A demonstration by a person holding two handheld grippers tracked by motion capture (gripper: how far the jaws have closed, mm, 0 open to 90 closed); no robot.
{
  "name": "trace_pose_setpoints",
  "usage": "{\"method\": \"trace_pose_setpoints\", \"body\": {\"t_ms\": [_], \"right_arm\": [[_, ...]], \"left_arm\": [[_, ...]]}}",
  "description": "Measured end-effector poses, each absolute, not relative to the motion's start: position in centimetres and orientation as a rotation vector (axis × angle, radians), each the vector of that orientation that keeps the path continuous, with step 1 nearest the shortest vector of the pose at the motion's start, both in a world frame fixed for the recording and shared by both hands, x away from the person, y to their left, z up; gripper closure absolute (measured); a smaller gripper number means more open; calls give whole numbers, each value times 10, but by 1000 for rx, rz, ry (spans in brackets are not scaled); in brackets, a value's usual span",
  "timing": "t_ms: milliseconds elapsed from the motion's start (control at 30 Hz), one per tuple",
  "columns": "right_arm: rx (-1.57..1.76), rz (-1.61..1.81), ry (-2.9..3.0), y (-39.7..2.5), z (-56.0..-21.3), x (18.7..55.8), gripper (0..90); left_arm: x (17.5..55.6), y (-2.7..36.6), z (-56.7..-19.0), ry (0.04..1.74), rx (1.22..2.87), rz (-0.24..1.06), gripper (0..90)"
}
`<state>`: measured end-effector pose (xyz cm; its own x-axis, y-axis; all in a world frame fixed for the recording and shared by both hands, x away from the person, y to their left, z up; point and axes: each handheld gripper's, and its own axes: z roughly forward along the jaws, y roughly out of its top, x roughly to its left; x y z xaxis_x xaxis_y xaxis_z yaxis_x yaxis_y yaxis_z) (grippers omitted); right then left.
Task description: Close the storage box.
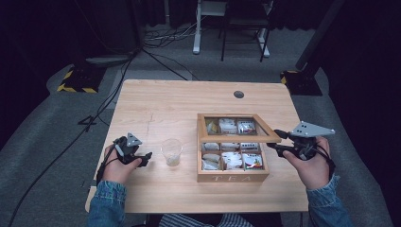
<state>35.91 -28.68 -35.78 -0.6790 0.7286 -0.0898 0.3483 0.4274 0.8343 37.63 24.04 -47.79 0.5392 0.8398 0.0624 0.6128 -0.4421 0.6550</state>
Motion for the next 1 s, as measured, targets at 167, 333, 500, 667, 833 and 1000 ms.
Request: {"method": "trace_pose_setpoints", "body": {"t_ms": [167, 333, 500, 667, 833, 1000], "right_arm": [[923, 1138, 2276, -287, -365, 355, 488], [928, 1119, 2307, -288, -373, 351, 490], [930, 1093, 2337, -287, -379, 348, 491], [941, 1089, 2358, -288, -381, 344, 489], [945, 1094, 2371, -289, -381, 341, 489], [954, 1093, 2404, -289, -384, 339, 502]], "left_arm": [[376, 241, -479, 1177, 2216, 513, 316], [377, 241, -480, 1188, 2222, 508, 318], [377, 242, -482, 1201, 2227, 501, 317], [377, 245, -488, 1219, 2186, 482, 323], [378, 249, -492, 1247, 2188, 478, 328], [378, 249, -492, 1247, 2187, 479, 327]]}}
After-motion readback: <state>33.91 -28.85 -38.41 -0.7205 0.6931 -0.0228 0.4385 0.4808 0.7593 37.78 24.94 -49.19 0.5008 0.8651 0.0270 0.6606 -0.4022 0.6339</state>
